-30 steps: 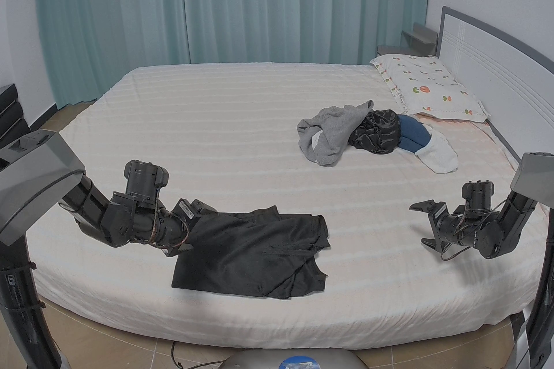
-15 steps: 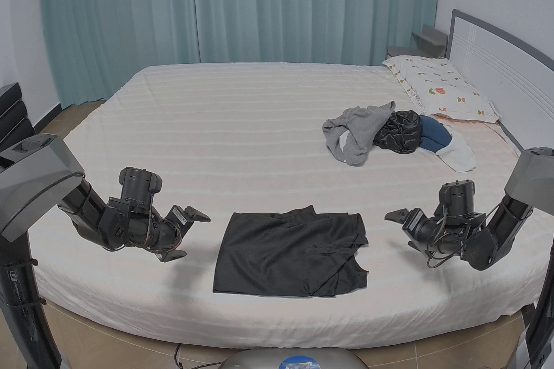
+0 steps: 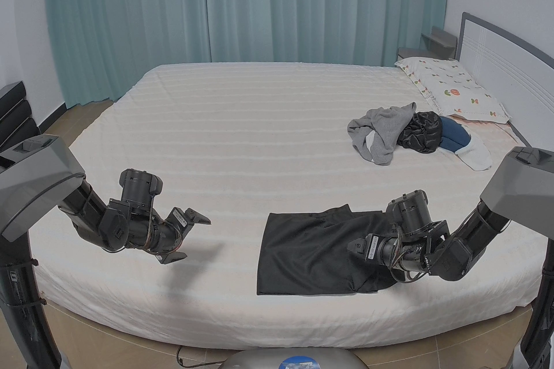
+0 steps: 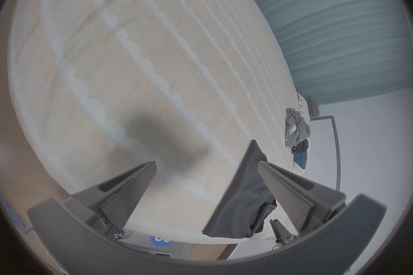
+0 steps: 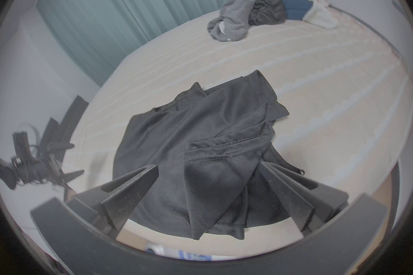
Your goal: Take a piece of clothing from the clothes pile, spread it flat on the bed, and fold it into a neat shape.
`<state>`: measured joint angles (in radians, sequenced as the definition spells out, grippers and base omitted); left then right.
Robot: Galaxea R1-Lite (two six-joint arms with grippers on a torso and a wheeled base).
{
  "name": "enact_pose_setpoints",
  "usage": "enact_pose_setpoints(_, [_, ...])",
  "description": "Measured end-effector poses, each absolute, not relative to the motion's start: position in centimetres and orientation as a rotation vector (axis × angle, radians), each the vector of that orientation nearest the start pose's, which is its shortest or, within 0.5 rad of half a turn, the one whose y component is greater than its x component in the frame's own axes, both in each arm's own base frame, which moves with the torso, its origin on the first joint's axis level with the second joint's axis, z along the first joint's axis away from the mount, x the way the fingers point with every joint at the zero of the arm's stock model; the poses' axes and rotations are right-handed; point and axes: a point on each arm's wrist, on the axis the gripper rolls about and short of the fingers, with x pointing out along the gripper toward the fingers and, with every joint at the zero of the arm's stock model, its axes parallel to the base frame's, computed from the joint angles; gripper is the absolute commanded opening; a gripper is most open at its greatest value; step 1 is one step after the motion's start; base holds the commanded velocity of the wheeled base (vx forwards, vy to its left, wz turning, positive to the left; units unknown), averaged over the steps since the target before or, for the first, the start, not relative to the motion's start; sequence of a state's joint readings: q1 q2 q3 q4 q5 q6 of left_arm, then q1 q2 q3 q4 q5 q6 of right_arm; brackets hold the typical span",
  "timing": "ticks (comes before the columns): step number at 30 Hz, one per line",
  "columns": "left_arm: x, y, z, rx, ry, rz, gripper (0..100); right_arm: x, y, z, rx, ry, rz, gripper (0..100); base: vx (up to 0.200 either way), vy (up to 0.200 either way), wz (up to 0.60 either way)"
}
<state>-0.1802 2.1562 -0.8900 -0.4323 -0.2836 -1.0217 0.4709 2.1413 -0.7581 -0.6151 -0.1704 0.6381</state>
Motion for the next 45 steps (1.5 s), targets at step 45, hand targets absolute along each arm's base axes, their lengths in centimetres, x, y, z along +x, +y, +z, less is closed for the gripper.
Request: enact_pose_setpoints(45, [35.1,-7.2,2.9,-0.978,0.991,0.040,100,26.0,5.1,2.7,0.256,0.913,-0.127,100,0.000,0.000,0.00])
